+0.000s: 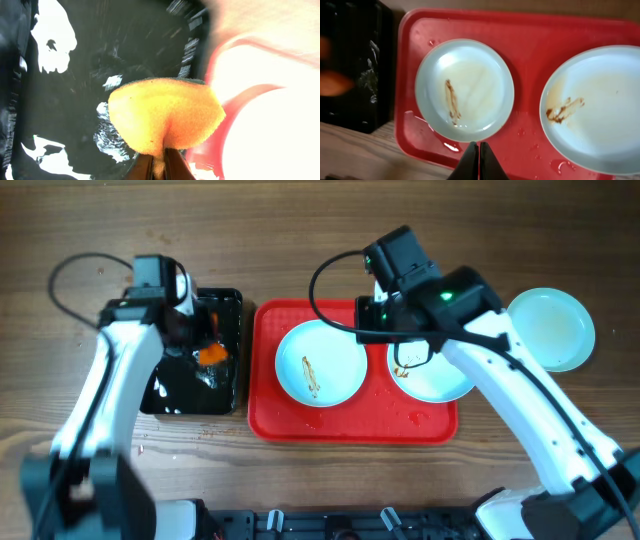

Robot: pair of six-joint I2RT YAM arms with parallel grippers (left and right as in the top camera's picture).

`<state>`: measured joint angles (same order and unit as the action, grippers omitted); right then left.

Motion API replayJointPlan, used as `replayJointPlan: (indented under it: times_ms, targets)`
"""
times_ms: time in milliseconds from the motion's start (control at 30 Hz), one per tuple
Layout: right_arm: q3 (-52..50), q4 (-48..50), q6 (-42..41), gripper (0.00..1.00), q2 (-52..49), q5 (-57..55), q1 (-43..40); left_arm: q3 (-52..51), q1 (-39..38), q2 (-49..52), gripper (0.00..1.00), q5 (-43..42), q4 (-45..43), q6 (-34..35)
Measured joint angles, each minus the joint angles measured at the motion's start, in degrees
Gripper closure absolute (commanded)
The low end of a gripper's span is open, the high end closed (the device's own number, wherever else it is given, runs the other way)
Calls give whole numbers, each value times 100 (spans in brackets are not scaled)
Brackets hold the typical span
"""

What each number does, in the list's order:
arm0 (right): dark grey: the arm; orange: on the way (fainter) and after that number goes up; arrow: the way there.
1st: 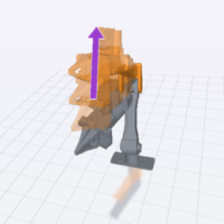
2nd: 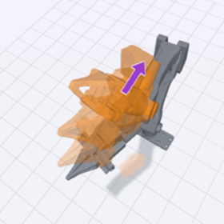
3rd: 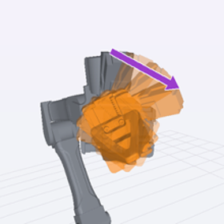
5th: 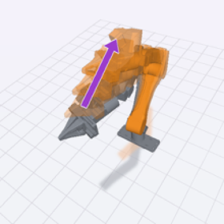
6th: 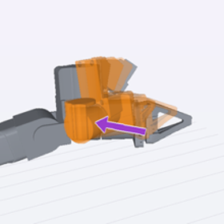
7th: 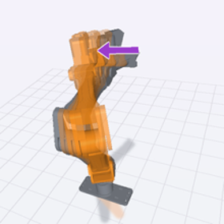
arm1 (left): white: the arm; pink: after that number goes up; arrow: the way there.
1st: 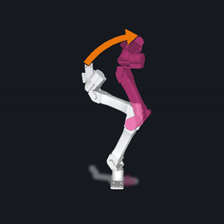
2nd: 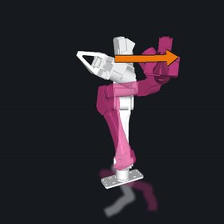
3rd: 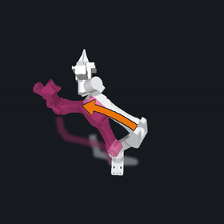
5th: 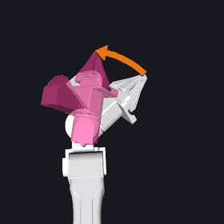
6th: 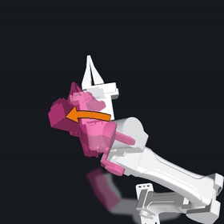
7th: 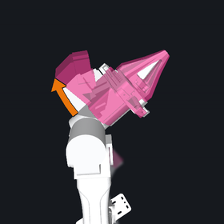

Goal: Clean dirty plates on tray and stack at the side
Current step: 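Scrub the held plate with the sponge in the left gripper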

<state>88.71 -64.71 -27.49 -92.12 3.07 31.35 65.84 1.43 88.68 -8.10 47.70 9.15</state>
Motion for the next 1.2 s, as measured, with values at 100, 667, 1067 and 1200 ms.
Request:
replayJointPlan:
  times_ms: [100,667,1067,1200]
  targets:
    - [-573,352,-101,96,-243,133,0,238,-31,-752,96,-146,289,9]
    - [-1891,1027,-1093,74,-317,-63,-186,-372,-658,509,96,-2699,-625,-706]
    - [-2087,1620,-1130,61,-483,144,-195,-389,-2157,1768,96,-2883,-2249,341]
    - [-2087,1845,-1163,54,-507,205,-195,-389,-2157,1891,96,-2745,-2216,409]
